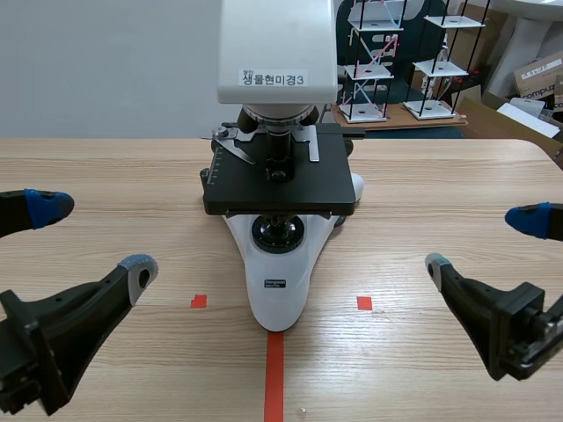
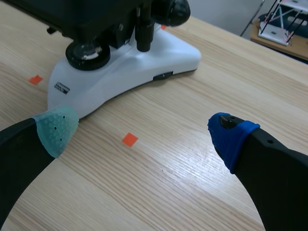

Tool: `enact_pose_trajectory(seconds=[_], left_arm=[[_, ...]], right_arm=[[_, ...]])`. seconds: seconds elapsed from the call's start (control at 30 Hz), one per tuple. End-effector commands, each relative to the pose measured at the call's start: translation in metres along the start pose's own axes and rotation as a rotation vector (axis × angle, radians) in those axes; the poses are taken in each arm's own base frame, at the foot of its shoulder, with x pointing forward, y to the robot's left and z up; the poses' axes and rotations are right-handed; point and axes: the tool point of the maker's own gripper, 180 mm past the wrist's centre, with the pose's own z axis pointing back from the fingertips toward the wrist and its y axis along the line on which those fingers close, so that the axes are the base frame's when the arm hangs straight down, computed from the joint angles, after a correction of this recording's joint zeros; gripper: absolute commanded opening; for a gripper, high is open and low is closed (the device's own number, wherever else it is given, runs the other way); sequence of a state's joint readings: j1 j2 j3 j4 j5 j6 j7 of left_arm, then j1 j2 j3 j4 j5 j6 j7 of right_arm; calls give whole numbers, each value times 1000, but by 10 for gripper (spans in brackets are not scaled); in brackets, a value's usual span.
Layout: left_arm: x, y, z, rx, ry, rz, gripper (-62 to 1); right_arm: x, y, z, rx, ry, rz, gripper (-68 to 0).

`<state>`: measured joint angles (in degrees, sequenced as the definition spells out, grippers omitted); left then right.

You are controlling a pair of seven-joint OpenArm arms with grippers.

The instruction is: Point at the coarse focus knob

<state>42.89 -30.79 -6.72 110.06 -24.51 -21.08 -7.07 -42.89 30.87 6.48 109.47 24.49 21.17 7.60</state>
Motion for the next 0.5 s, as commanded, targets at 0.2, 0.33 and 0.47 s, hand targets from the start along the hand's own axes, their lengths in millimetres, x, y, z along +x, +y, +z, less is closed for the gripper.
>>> enact_pose_trajectory(seconds=[0.2, 0.33, 0.47], left_arm=[[5, 1, 0, 4, -21, -10, 14], [5, 1, 0, 4, -22, -10, 14], [5, 1, 0, 4, -22, -10, 14]], right_arm=[[6, -3, 0, -9, -16, 9, -84], [6, -3, 0, -9, -16, 9, -85], [6, -3, 0, -9, -16, 9, -84]])
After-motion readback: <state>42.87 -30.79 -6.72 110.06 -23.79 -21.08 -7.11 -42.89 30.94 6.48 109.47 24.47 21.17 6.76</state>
